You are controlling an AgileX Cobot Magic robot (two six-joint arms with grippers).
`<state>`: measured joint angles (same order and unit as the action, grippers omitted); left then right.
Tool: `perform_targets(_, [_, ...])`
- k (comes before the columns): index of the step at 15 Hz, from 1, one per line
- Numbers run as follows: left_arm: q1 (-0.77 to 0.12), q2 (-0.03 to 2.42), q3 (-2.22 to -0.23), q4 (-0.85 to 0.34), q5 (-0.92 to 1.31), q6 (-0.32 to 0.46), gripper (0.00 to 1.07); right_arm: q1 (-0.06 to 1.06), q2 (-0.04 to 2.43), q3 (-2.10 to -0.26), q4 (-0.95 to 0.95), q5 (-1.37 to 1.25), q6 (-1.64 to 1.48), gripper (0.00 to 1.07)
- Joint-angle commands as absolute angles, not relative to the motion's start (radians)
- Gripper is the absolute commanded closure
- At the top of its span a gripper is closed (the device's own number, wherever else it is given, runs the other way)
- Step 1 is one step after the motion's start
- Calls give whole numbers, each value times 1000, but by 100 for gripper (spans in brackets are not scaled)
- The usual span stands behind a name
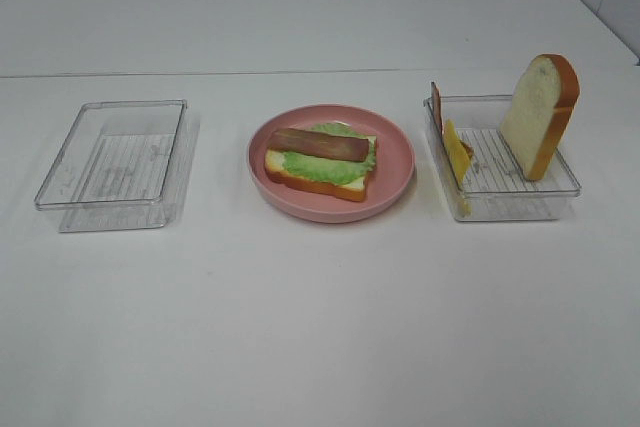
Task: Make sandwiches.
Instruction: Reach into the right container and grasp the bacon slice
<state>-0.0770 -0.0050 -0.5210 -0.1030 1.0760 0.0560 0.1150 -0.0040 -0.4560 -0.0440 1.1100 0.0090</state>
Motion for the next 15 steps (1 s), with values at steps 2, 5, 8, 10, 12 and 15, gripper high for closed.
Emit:
perform_targets(2, [-76,-26,-519,-60,1075,-13,16,112,-27,-452,-47,1100,0,11])
perform_targets(5, [-76,-26,-519,-60,1074,-11,16,112,-27,-452,-47,1100,0,11])
perform_targets(8, [-76,-26,-519,-61,1074,-11,16,112,-27,-452,-47,1100,0,11])
perform_targets(10, [-76,-28,-519,-60,1074,-11,16,112,-27,-452,-47,1100,0,11])
perform_targets(12, [-76,-28,-519,-60,1074,-11,16,112,-27,-452,-47,1100,0,11])
perform_targets(15, [-76,-28,-519,-60,1074,-11,16,112,-27,-452,-47,1100,0,11])
